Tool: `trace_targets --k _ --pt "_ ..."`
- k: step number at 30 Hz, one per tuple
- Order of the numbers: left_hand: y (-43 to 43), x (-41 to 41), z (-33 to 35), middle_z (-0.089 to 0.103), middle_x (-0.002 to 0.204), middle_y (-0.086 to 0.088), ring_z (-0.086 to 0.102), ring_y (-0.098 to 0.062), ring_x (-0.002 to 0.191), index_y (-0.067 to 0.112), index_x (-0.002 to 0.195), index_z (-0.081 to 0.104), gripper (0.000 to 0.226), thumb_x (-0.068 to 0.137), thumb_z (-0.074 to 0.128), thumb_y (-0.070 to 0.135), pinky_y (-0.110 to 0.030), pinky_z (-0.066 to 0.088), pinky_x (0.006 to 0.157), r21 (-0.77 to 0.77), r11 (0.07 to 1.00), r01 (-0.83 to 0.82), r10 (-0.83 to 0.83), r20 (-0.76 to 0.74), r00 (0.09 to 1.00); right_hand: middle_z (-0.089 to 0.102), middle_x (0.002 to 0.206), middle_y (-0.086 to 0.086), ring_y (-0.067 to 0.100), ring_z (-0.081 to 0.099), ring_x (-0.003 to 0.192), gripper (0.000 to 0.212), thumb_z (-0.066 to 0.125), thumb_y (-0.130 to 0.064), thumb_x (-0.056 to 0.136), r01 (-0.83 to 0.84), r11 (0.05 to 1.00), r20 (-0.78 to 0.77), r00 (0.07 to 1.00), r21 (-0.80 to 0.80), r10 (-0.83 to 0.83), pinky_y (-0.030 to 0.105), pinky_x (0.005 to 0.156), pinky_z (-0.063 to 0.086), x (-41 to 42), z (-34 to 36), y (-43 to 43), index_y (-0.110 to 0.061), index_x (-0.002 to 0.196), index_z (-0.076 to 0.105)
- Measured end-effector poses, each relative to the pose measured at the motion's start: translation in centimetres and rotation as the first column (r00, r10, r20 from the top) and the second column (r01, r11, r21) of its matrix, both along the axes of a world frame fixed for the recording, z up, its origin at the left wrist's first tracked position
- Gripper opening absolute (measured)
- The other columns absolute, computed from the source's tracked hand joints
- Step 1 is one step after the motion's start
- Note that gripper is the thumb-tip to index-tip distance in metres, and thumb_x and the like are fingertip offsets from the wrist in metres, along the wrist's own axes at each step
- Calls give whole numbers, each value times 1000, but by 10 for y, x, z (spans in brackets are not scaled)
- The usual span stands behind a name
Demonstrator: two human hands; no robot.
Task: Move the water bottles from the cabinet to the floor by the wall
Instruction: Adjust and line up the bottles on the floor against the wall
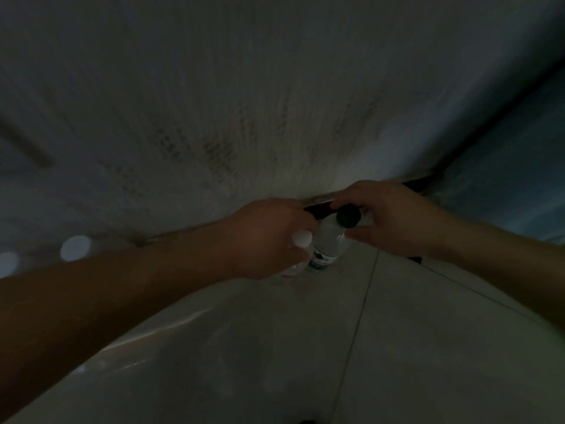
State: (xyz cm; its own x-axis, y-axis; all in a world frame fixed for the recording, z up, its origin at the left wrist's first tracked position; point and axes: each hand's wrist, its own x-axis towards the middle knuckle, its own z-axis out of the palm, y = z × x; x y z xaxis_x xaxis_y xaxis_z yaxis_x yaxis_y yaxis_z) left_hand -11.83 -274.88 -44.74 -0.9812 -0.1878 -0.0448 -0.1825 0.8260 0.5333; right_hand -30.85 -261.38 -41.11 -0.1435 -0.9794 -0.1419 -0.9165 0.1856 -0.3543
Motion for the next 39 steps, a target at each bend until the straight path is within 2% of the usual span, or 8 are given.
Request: trace_targets --k 5,9,14,22,25,28,34,39 --pt "-1 1 -1 57 95 8 54 -8 83 25 101 69 28 77 74 37 -25 41 71 19 1000 -2 2 -25 1000 64 111 -7 4 54 93 41 80 -22 76 29 999 -13 1000 20 -29 5 71 32 5 0 -4 -24 115 67" --pt "-4 8 1 51 90 12 49 -3 79 24 101 70 26 78 74 36 -15 29 62 5 1000 -4 5 -50 999 62 104 -9 0 48 88 40 80 -22 75 43 998 -46 998 36 -42 14 70 33 12 5 -9 -24 113 68" --pt "-9 16 6 53 90 9 49 -5 78 23 102 70 28 78 75 36 -20 31 67 5 1000 -26 26 -70 997 56 97 -15 -1 48 87 39 80 -23 75 27 998 -33 999 52 -26 -1 65 30 17 6 -13 -24 111 68" --pt "-20 42 14 65 98 0 61 -15 87 20 103 71 37 76 68 45 -30 47 77 -39 995 -92 92 -8 996 65 105 -7 9 58 92 38 80 -25 75 6 998 -2 1000 60 -6 24 79 47 39 15 -31 -26 111 67" --pt "-27 54 18 68 95 -2 63 -18 85 18 101 72 42 72 60 46 -34 50 76 -33 991 -133 133 -13 991 66 106 -8 7 58 93 38 80 -28 74 -53 998 -12 999 41 53 19 76 42 49 13 -39 -27 110 67" --pt "-32 68 23 68 94 0 63 -17 85 21 101 72 40 71 59 44 -28 47 74 -52 985 -166 166 -4 986 64 108 -9 4 54 93 39 80 -27 76 -102 994 1 995 37 102 18 78 41 60 12 -49 -26 112 66" --pt "-43 99 26 68 94 -1 63 -18 85 24 99 71 33 73 66 45 -29 46 74 -127 961 -247 251 15 968 61 103 -12 0 48 85 38 79 -22 75 -238 971 -9 971 23 238 4 68 33 85 10 -75 -25 111 66" --pt "-53 118 24 67 91 -1 62 -20 83 23 94 71 28 74 70 43 -28 42 69 -185 941 -285 293 18 956 66 105 -5 0 49 84 35 76 -14 74 -300 954 7 954 5 300 2 68 34 103 9 -91 -22 107 68"
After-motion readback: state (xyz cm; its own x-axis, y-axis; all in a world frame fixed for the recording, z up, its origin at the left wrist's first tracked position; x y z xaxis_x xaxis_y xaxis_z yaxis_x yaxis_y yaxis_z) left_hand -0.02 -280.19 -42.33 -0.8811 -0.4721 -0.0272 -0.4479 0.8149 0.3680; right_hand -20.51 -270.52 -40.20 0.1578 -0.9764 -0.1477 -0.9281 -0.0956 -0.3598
